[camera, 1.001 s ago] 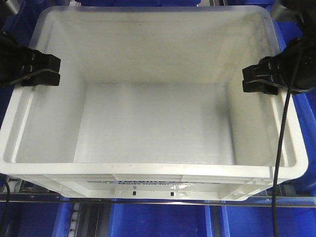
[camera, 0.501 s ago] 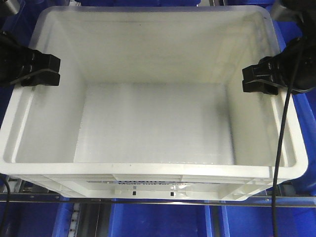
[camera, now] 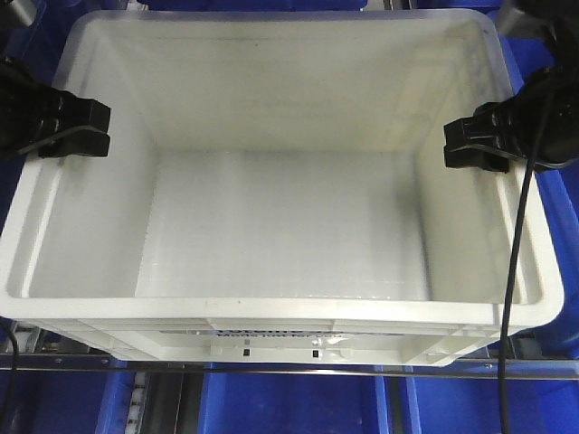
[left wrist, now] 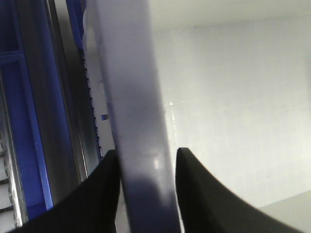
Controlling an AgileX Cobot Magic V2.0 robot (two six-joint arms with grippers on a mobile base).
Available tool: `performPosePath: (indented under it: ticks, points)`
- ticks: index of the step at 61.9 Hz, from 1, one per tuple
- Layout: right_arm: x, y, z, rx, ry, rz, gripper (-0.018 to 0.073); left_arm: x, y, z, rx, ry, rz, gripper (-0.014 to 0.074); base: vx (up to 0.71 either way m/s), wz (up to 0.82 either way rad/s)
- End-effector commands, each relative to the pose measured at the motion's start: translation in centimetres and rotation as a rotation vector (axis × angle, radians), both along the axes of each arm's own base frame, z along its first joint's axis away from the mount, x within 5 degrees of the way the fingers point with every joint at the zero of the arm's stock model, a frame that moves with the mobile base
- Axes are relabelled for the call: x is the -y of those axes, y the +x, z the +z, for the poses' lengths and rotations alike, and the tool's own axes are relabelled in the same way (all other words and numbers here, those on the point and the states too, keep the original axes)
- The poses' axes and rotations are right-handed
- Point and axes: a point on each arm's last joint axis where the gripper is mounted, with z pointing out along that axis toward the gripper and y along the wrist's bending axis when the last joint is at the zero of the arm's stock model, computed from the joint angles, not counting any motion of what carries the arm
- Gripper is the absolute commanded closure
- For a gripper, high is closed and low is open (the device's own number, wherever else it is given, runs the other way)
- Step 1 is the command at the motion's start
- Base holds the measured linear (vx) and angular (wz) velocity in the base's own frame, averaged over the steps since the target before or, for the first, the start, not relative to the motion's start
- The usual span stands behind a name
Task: Move bin from left to right shelf
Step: 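Carry the held tote over the blue-bin shelf, then lower the held white tote onto the roller shelf with both grippers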
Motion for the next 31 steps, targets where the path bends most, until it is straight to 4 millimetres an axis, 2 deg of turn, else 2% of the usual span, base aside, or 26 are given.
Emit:
performPosePath:
  ticks: [1, 31]
  points:
    - [0.36, 0.17, 2.43, 0.170, 0.011, -0.023, 0.0564, 0.35, -0.61, 3.20, 0.160, -0.061, -0.026, 0.0601, 0.00, 0.00]
    - [0.34, 0.55, 2.50, 0.198, 0.017, -0.032, 0.0564, 0.23, -0.41, 3.30, 0.186, -0.049, -0.018, 0.0601, 0.00, 0.00]
